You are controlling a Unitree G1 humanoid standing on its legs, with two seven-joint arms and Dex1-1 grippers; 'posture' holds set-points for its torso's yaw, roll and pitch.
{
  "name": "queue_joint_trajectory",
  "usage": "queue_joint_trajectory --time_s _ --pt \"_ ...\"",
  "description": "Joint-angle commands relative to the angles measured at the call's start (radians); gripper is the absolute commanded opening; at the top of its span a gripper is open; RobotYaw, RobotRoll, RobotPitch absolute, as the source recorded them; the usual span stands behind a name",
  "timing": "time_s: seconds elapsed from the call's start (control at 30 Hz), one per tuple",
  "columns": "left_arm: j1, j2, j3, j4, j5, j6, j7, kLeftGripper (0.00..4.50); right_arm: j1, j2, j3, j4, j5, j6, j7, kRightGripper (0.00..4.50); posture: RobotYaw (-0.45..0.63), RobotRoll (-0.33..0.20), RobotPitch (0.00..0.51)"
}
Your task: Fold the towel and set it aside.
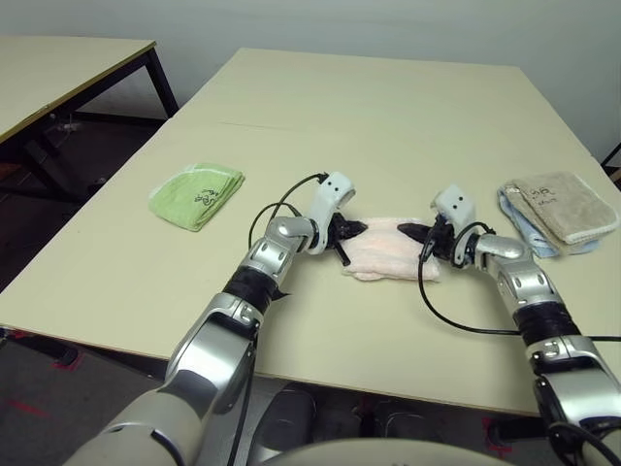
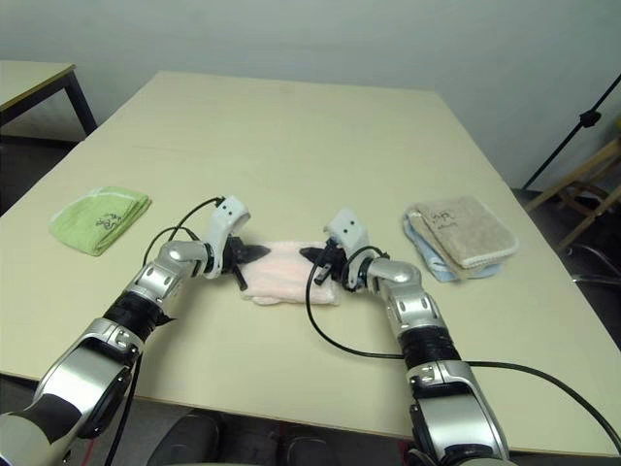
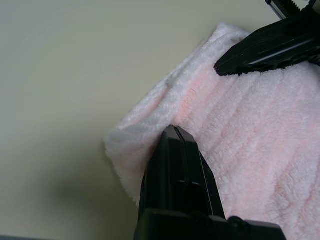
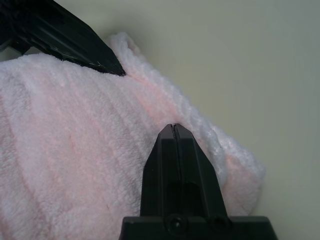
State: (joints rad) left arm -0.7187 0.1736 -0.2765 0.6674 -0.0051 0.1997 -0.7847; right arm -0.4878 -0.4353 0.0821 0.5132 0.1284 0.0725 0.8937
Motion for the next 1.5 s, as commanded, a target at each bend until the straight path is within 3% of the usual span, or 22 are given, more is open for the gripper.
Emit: queue_joint_trajectory --time_s 0.03,0.07,0.17,0.3,0.4,0.5,0.6,0.77,1.13,1.5 --pt "0.002 -0.016 0.069 -0.085 -0.084 0.122 -0.025 0.01 0.007 -0.024 -0.019 -0.061 0.041 0.041 0.048 0.03 0.16 0.000 0.034" --pt "-0.003 -0.016 0.102 -0.129 -0.128 0.194 -0.030 0.19 0.012 -0.045 -0.023 -0.092 0.055 0.054 0.076 0.01 0.16 0.000 0.034" --pt "-0.016 0.021 0.195 -0.275 -0.261 0.445 -0.054 0.95 0.025 -0.121 -0.052 -0.189 0.114 0.114 0.156 0.66 0.16 0.000 0.035" --pt "-0.030 0.086 0.295 -0.344 -0.385 0.692 -0.054 2.25 0.031 -0.214 -0.079 -0.261 0.152 0.156 0.226 2.02 0.16 0.000 0.036" --pt "-0.054 0.126 0.395 -0.301 -0.474 0.871 -0.024 3.37 0.022 -0.294 -0.087 -0.270 0.152 0.151 0.281 3.25 0.15 0.000 0.036" --pt "-0.061 0.169 0.398 -0.242 -0.487 0.996 -0.009 4.41 0.017 -0.363 -0.086 -0.265 0.142 0.114 0.341 4.41 0.15 0.000 0.035" --pt "-0.055 0.202 0.339 -0.209 -0.490 1.101 -0.026 4.46 0.012 -0.421 -0.089 -0.253 0.134 0.074 0.392 4.46 0.14 0.000 0.034" --pt "-0.080 0.152 0.328 -0.137 -0.517 1.209 -0.004 4.46 0.035 -0.482 -0.084 -0.264 0.122 0.020 0.442 4.46 0.13 0.000 0.033" --pt "-0.151 -0.004 0.344 0.097 -0.482 1.097 0.068 4.46 0.129 -0.521 -0.074 -0.355 0.114 -0.017 0.483 4.46 0.10 0.000 0.041" --pt "-0.196 -0.055 0.354 0.240 -0.473 0.981 0.037 4.46 0.181 -0.509 -0.069 -0.435 0.127 0.012 0.481 4.46 0.08 0.000 0.039"
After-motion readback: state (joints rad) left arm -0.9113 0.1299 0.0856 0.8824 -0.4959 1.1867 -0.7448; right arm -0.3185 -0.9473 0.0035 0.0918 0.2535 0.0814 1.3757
